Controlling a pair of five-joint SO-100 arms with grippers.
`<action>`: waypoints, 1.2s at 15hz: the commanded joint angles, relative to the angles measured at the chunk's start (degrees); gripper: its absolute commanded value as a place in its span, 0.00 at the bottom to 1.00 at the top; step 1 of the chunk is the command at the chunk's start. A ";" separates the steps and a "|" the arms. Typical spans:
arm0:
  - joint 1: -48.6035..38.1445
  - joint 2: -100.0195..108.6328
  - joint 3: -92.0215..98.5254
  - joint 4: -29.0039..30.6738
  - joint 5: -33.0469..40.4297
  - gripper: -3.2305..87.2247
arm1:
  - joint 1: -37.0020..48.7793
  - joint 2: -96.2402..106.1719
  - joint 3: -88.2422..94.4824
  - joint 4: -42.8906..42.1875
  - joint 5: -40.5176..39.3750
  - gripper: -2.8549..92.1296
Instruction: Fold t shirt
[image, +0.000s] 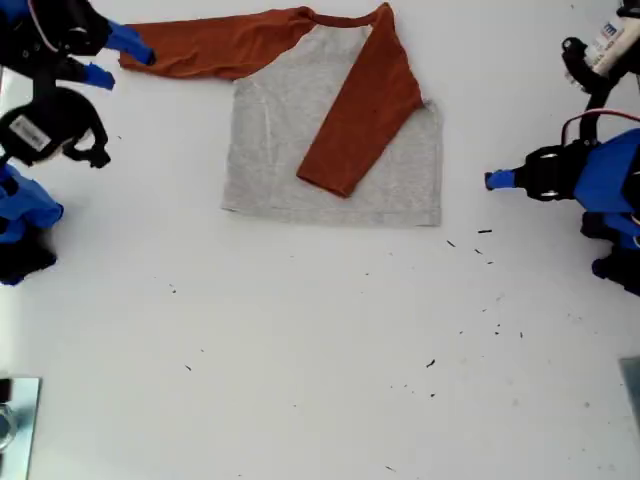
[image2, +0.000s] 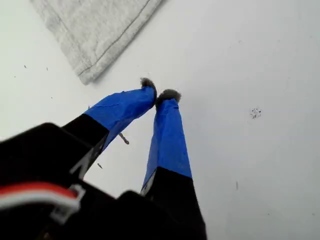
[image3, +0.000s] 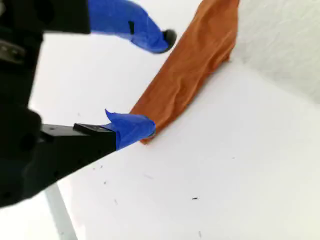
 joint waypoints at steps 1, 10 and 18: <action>-10.02 -4.66 -3.87 -0.70 6.86 0.38 | -0.79 0.88 3.16 -0.88 -0.44 0.07; -23.55 -31.82 -2.99 -22.41 11.87 0.33 | -2.55 0.88 3.16 -0.26 1.05 0.07; -23.55 -29.97 -2.37 -26.63 12.83 0.03 | -2.72 0.88 3.16 0.00 1.85 0.07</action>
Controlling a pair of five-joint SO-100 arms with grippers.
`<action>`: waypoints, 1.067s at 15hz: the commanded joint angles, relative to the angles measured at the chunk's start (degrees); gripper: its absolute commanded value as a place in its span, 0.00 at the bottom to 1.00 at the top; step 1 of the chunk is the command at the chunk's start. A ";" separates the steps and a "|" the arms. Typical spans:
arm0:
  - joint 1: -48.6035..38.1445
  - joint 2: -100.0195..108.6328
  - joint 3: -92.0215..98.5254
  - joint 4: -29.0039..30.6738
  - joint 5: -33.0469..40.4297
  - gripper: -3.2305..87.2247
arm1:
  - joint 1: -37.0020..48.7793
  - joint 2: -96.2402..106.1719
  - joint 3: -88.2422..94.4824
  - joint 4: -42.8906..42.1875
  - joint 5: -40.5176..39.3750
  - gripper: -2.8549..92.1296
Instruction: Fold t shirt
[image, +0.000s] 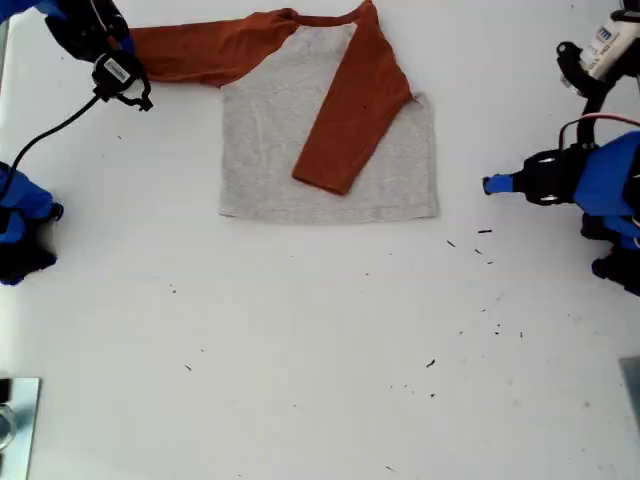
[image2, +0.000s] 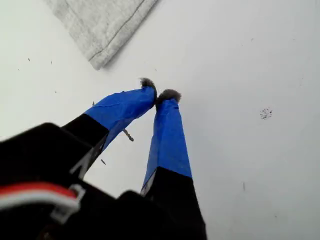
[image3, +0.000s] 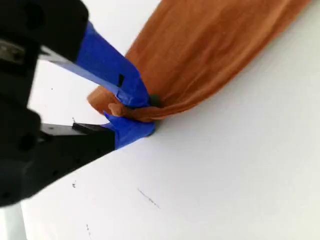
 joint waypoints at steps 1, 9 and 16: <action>1.85 12.92 -1.32 1.58 -0.18 0.03 | -0.53 0.88 3.16 0.00 1.05 0.07; 48.78 2.37 -40.61 6.42 -8.35 0.03 | 0.26 0.88 3.25 0.00 1.05 0.07; 48.60 15.21 -38.23 11.07 -0.44 0.13 | 0.88 0.88 3.34 0.18 1.76 0.07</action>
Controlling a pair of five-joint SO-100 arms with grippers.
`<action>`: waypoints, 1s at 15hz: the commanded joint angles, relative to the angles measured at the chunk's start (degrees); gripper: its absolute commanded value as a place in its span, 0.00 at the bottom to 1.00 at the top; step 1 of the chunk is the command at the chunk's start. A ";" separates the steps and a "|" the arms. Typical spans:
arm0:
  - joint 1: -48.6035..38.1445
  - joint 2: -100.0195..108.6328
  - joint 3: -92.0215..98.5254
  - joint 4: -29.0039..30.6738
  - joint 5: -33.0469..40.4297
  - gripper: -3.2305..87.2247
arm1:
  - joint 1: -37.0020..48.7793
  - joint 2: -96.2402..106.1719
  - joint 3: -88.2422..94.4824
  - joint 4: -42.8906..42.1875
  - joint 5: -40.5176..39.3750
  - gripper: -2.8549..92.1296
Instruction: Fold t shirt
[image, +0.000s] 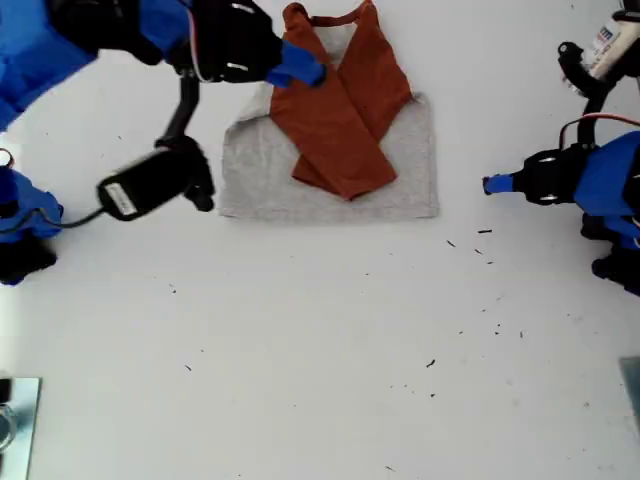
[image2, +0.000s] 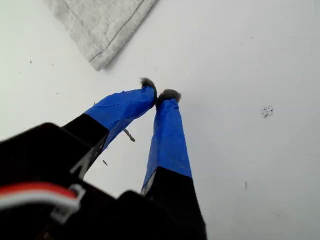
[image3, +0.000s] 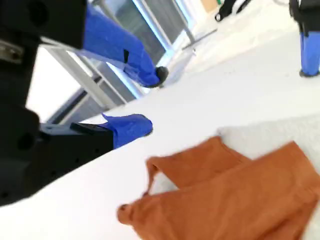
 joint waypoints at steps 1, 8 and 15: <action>-3.25 17.75 18.98 -1.76 -0.35 0.11 | 0.97 0.88 3.34 0.18 0.97 0.07; -8.44 75.41 109.16 -21.53 -20.30 0.03 | 1.14 0.88 3.43 0.35 1.85 0.07; 5.54 30.76 54.49 0.62 -22.06 0.32 | -2.37 -45.53 -46.67 12.22 7.38 0.48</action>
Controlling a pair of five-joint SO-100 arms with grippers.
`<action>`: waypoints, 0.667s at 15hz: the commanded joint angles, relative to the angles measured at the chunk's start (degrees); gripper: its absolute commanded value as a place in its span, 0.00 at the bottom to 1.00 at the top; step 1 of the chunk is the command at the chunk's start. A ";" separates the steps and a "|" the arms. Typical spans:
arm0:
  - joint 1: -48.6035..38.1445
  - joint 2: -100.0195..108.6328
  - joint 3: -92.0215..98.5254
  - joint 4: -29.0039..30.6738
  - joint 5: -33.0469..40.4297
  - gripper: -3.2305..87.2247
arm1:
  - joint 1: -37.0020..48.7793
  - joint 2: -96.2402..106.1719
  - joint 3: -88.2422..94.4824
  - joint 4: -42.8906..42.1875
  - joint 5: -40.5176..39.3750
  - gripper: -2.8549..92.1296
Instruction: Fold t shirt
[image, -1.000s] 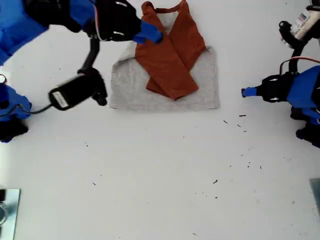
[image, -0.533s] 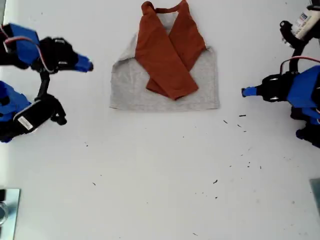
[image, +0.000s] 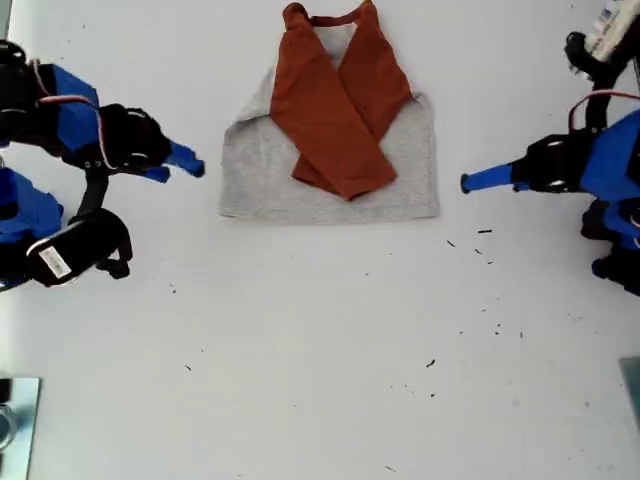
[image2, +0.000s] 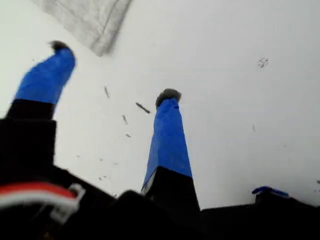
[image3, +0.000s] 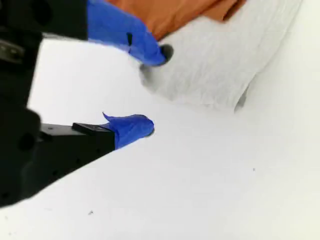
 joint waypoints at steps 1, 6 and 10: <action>2.64 -9.23 -13.27 2.46 0.97 0.34 | -4.57 -22.85 -23.29 2.20 1.14 0.48; 3.34 -26.19 -14.15 -6.24 0.79 0.34 | -9.49 -51.50 -31.99 -10.81 3.52 0.48; -0.18 -43.07 -16.70 -14.06 1.67 0.31 | -7.73 -69.70 -28.30 -23.47 2.37 0.44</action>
